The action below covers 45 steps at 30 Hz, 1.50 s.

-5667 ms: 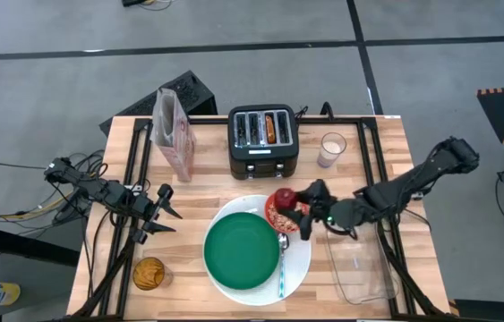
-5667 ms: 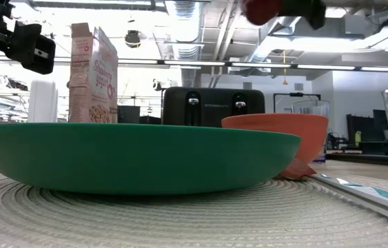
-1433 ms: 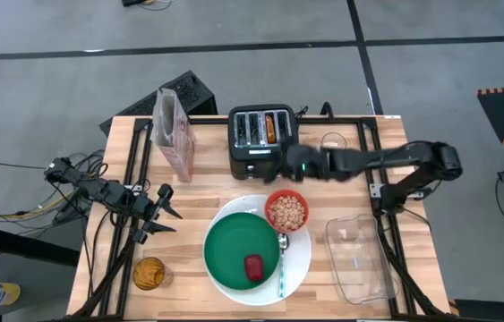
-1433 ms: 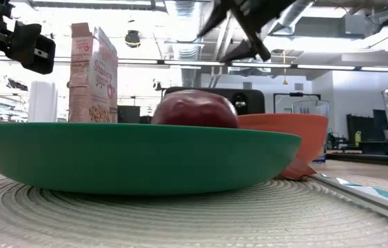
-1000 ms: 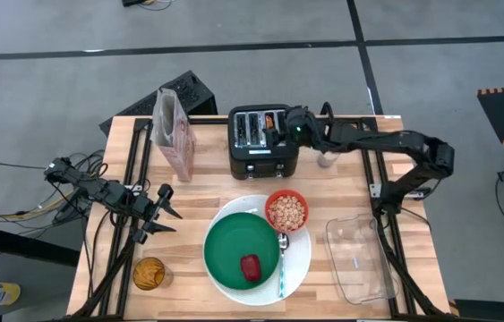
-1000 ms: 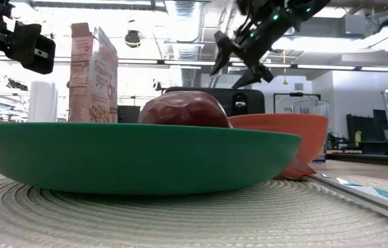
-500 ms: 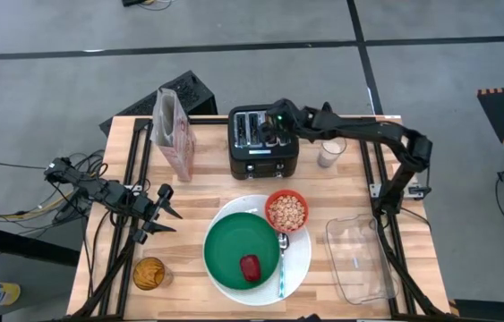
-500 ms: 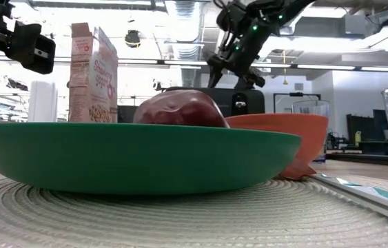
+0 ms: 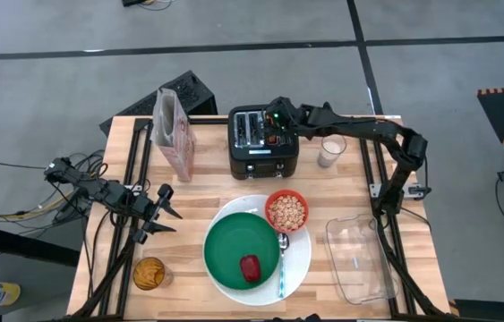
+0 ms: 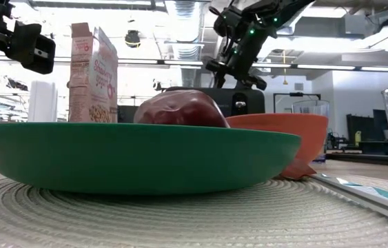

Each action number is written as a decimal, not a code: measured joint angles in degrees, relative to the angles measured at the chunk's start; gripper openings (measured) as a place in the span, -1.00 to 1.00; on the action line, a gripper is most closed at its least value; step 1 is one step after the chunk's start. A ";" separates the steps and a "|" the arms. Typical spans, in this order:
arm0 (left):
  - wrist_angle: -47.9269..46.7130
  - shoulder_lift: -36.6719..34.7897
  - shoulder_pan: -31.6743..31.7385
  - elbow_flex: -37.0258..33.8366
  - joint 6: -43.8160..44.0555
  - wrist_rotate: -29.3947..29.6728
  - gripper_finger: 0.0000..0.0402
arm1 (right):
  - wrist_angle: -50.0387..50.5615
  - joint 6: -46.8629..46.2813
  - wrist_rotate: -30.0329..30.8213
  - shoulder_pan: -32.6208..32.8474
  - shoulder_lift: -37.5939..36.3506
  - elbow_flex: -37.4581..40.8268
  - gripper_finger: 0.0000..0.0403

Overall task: Arrange a breakfast setting
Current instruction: Put the bread on the plate

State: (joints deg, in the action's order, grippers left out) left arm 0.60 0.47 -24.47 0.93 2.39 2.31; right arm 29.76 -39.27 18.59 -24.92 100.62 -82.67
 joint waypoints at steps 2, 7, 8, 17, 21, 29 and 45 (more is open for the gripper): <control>0.00 0.00 0.02 0.00 0.00 0.00 -0.12 | 0.04 -0.58 0.00 -0.01 0.02 0.02 0.19; 0.00 0.00 0.00 0.00 0.00 0.00 -0.12 | 0.00 -1.41 -0.02 0.01 0.02 0.02 0.00; 0.00 0.00 0.01 0.00 0.00 0.00 -0.12 | -0.04 -1.41 -0.02 0.01 0.02 0.02 -0.05; 0.00 0.01 0.01 0.00 0.00 0.00 -0.12 | 0.00 -1.41 -0.28 0.01 0.02 0.04 -0.47; 0.00 0.00 0.00 0.00 0.00 0.00 -0.12 | 0.14 -2.16 -0.29 0.01 -0.18 0.09 -0.60; 0.00 0.00 0.02 0.00 0.00 0.00 -0.12 | 3.81 -2.29 0.41 0.01 -0.52 -2.71 -0.69; 0.00 0.00 0.01 0.00 0.00 0.00 -0.12 | 10.85 1.21 1.15 0.03 -0.57 -10.45 -0.70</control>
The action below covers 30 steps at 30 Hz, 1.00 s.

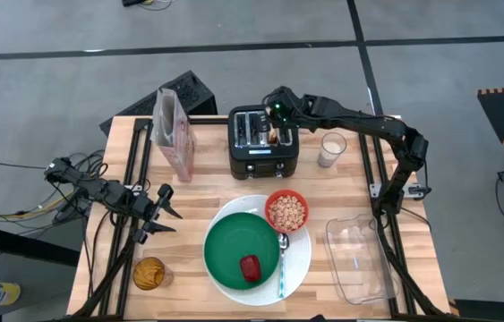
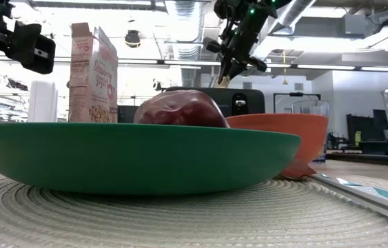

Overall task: Arrange a breakfast setting
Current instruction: Put the bread on the plate

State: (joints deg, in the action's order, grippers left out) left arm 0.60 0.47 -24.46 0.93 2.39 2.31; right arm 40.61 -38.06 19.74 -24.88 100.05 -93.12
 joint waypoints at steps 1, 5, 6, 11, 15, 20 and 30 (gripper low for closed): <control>0.00 0.00 -0.01 0.00 0.00 0.00 -0.12 | 0.29 0.00 0.11 0.00 0.00 0.00 -0.70; 0.00 0.00 0.01 0.00 0.00 0.00 -0.12 | 1.10 -0.31 0.62 0.54 0.00 -0.02 -0.70; 0.00 0.01 -0.01 0.00 0.00 0.00 -0.12 | 1.13 -0.40 1.05 0.62 0.00 -0.02 -0.70; 0.00 0.00 -0.01 0.00 0.00 0.00 -0.12 | 1.87 -2.29 1.67 1.11 0.02 -0.02 -0.70; 0.00 0.02 0.01 0.00 0.00 0.00 -0.12 | 2.57 -3.62 1.76 1.27 1.91 -0.09 -0.70; 0.00 0.00 0.00 0.00 0.00 0.00 -0.12 | 2.38 -5.09 1.58 2.10 4.11 -0.04 -0.70; 0.00 0.02 0.01 0.00 0.00 0.00 -0.12 | 1.48 -7.94 0.70 2.25 5.27 -0.04 -0.70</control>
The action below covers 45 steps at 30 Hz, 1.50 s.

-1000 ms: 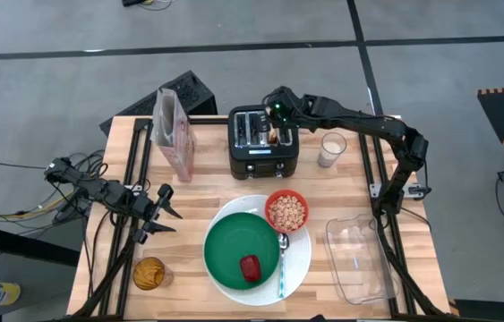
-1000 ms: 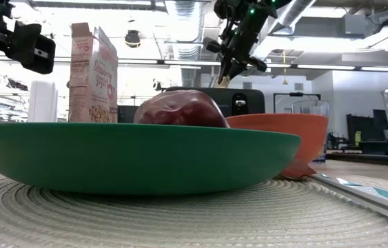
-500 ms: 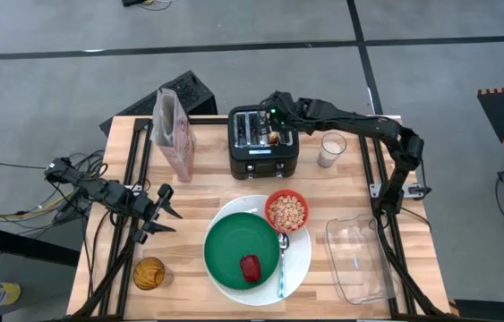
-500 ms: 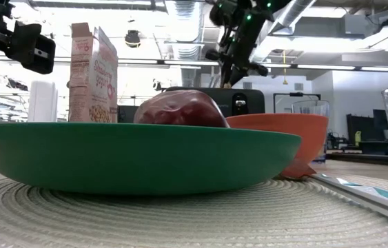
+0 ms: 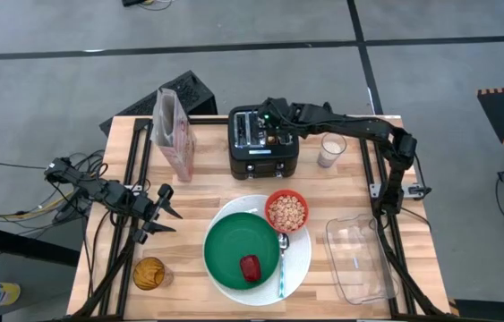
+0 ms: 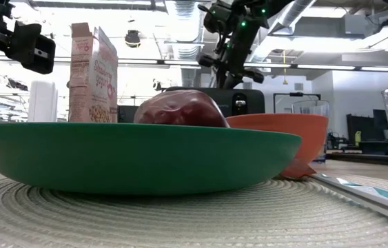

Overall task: Arrange a breakfast setting
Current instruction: Put the bread on the plate

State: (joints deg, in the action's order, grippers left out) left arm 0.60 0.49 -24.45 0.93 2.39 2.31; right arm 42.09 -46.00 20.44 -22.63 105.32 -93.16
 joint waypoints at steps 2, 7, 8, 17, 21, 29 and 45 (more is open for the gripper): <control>0.00 0.00 -0.01 0.00 0.00 0.00 -0.12 | -0.96 -0.21 -0.02 -0.70 0.00 0.01 -0.70; 0.00 0.00 0.00 0.00 0.00 0.00 -0.12 | -2.20 -2.65 -1.82 -1.64 -0.03 -0.05 -0.70; 0.00 0.00 0.00 0.00 0.00 0.00 -0.12 | -2.06 -2.69 -1.88 -1.63 -0.13 -0.34 -0.70; 0.00 0.00 -0.02 0.00 0.00 0.00 -0.12 | 4.86 0.36 -0.93 -1.95 -0.66 -9.67 -0.70; 0.00 0.00 0.00 0.00 0.00 0.00 -0.12 | 7.32 1.34 -0.10 -1.83 -0.67 -11.85 -0.70; 0.00 0.00 0.00 0.00 0.00 0.00 -0.12 | 11.74 1.45 -0.02 -0.24 -1.32 -14.83 -0.70; 0.00 0.00 -0.02 0.00 0.00 0.00 -0.12 | 15.83 3.14 2.10 3.05 -4.95 -18.09 -0.70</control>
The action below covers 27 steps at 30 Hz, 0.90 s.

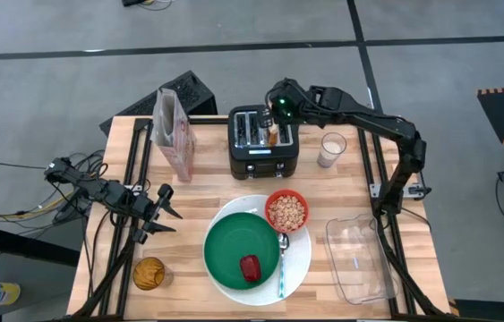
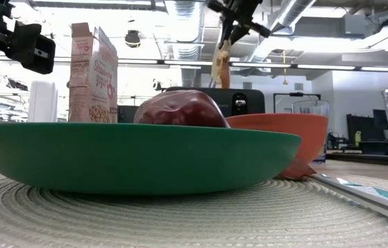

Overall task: Arrange a breakfast setting
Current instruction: Put the bread on the plate

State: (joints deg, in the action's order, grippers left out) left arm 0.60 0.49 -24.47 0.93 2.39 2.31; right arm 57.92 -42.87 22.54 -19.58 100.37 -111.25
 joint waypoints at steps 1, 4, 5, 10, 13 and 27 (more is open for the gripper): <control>0.00 0.00 0.02 0.00 0.00 0.00 -0.12 | -0.21 0.02 0.40 0.35 -0.28 -0.04 -0.70; 0.00 0.00 0.02 0.00 0.00 0.00 -0.12 | 0.18 0.70 0.47 0.52 -1.55 -0.04 -0.70; 0.00 0.00 0.00 0.00 0.00 -0.01 -0.12 | -0.13 0.75 0.47 0.83 -1.95 -0.04 -0.70; 0.00 0.00 0.00 0.00 0.00 0.00 -0.12 | -0.12 1.12 0.34 2.66 -3.52 -0.04 -0.70; 0.00 -0.02 0.00 0.00 0.00 0.00 -0.12 | -0.13 1.52 0.24 4.08 -4.15 -0.04 -0.70; 0.00 0.00 0.00 0.00 0.00 0.00 -0.12 | -0.60 5.45 -4.53 13.12 -4.30 -0.02 -0.70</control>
State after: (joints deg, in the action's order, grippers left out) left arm 0.60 0.49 -24.47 0.93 2.39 2.31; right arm 57.32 -37.41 18.01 -6.45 96.07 -111.26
